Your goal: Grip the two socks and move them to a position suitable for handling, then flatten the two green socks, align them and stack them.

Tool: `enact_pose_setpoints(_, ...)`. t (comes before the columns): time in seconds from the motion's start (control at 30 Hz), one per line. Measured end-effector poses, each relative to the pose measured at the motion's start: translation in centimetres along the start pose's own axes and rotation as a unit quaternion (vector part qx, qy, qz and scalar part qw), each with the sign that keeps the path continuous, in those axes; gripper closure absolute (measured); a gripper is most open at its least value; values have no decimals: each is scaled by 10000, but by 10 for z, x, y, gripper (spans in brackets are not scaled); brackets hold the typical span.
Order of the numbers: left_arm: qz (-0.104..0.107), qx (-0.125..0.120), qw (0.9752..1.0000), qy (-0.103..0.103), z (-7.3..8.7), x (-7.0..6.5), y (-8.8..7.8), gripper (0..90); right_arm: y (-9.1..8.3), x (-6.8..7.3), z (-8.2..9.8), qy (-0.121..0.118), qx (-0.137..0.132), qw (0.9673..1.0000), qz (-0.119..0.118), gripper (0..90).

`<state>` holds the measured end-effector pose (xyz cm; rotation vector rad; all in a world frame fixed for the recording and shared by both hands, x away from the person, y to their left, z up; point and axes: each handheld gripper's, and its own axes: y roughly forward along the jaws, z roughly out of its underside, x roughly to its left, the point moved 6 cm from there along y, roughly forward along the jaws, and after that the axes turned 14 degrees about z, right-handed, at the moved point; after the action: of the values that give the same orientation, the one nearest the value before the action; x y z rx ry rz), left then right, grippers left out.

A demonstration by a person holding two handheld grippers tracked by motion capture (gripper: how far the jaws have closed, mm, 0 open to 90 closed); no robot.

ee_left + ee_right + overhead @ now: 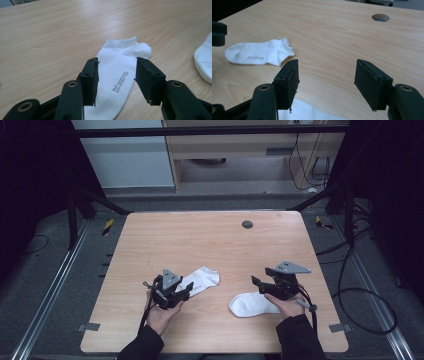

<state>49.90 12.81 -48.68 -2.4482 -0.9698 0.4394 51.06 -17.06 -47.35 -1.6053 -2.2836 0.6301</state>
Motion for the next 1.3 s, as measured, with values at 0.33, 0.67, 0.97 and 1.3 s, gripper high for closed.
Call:
enact_pose_setpoints(0.33, 302, 56, 9993, 225, -2, -34, 11, 524, -12, -17, 27, -33, 246, 9996, -116, 363)
enact_pose_setpoints(0.67, 534, 282, 9975, 366, -3, -67, 37, 524, -12, -32, 50, -139, 679, 9975, 144, 405)
enact_pose_setpoints(0.97, 742, 568, 9946, 451, 0, -94, 69, 555, -10, -42, 65, -223, 963, 9947, 287, 550)
enact_pose_setpoints(1.3, 796, 970, 9912, 411, 13, -102, 92, 639, -8, -45, 78, -409, 1288, 9902, 355, 704)
